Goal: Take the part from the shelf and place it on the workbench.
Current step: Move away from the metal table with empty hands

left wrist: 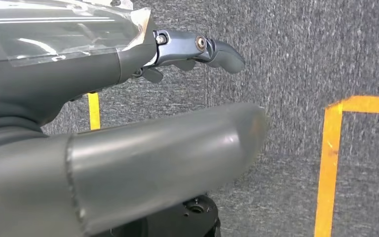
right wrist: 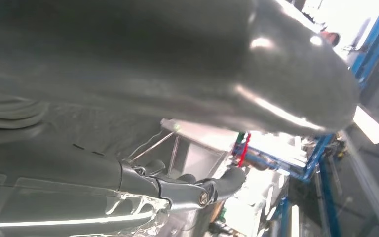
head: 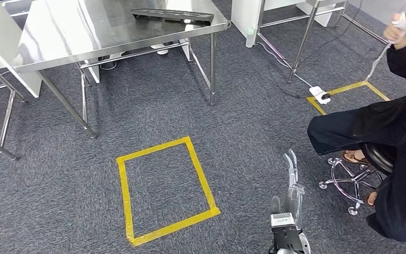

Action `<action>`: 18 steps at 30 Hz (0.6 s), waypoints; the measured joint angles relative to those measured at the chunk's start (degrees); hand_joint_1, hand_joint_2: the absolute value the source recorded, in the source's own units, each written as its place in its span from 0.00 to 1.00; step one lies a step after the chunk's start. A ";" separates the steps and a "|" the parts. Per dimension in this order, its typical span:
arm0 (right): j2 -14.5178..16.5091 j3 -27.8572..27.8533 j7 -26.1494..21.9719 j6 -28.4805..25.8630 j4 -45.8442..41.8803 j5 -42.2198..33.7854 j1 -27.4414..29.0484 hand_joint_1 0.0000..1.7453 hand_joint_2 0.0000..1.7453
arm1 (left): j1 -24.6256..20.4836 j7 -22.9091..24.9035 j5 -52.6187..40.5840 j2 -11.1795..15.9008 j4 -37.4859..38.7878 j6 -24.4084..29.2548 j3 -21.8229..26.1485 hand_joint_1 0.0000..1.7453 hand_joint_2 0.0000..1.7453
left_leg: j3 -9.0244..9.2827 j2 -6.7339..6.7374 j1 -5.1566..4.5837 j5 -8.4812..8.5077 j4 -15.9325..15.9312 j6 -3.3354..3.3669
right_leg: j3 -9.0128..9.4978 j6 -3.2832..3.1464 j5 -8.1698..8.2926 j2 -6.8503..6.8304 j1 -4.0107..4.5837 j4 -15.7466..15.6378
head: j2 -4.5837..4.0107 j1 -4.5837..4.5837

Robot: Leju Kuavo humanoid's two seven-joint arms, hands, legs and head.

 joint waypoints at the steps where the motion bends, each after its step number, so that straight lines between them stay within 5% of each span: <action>1: -0.06 0.15 0.00 -0.12 0.14 -0.11 -0.20 0.00 0.00 | -0.01 0.00 0.04 -0.10 0.08 -0.13 -0.01 0.00 0.00 | -1.22 -1.22 -0.01 -2.07 2.82 0.00 | -0.16 -0.44 0.24 0.53 0.18 0.00 | 0.00 -0.09; 3: -0.18 0.50 0.00 -0.34 0.51 -0.55 -0.63 0.00 0.00 | 0.03 0.01 0.13 -0.10 0.12 -0.54 -0.01 0.00 0.00 | -4.75 -3.04 -0.44 -6.32 10.69 0.49 | -0.66 -1.03 0.60 1.67 0.84 0.02 | 0.00 -0.17; 5: -0.37 0.72 0.00 -0.66 0.98 -1.18 -0.82 0.00 0.00 | 0.06 0.01 0.22 -0.13 0.13 -0.78 0.00 0.00 0.00 | -6.63 -3.52 -1.02 -7.09 14.68 1.48 | -0.96 -1.45 0.85 3.02 1.67 0.04 | 0.00 -0.20; 7: -0.70 1.02 0.00 -1.21 1.36 -1.76 -0.98 0.00 0.00 | 0.07 0.01 0.28 -0.12 0.12 -0.68 0.00 0.00 0.00 | -4.51 -4.55 -1.88 -3.79 10.22 3.31 | -1.01 -1.74 1.04 4.50 2.46 0.03 | 0.00 -0.19; 9: -0.98 1.64 -0.01 -1.58 1.66 -2.07 -1.30 0.00 0.00 | 0.09 0.05 0.34 0.10 0.10 -0.95 -0.01 0.00 0.00 | -1.16 -7.38 -2.68 -0.71 3.27 5.58 | -1.06 -1.95 1.25 5.89 2.82 0.02 | 0.00 -0.09; 11: -1.21 2.22 -0.01 -1.66 1.97 -2.33 -1.51 0.00 0.00 | 0.10 0.14 0.51 0.46 0.09 -2.04 -0.01 0.00 0.00 | 0.25 -8.78 -3.28 0.08 0.31 6.75 | -1.36 -1.79 1.53 7.06 2.56 -0.01 | 0.00 -0.03; 13: -1.52 2.70 -0.02 -1.68 2.23 -2.61 -1.57 0.00 0.00 | 0.06 0.22 0.76 0.55 0.05 -2.77 0.01 0.00 0.00 | 0.62 -7.53 -3.44 0.60 -0.66 6.67 | -1.77 -1.29 1.85 7.93 2.51 -0.06 | 0.00 -0.09; 15: -1.88 3.09 -0.03 -1.71 2.46 -2.74 -1.84 0.00 0.00 | 0.03 0.19 0.91 0.36 0.02 -2.39 0.03 0.00 0.00 | 1.16 -6.03 -3.08 1.39 -2.16 6.18 | -2.93 -1.00 1.05 6.07 2.76 1.52 | 0.00 0.00; 18: -2.35 3.46 -0.03 -1.75 2.93 -2.88 -2.59 0.00 0.00 | 0.16 0.14 0.93 0.09 0.03 -1.85 0.04 0.00 0.00 | 1.18 -3.61 -2.80 1.94 -2.99 5.75 | -7.40 -0.81 -3.27 2.65 2.34 10.60 | 0.00 0.26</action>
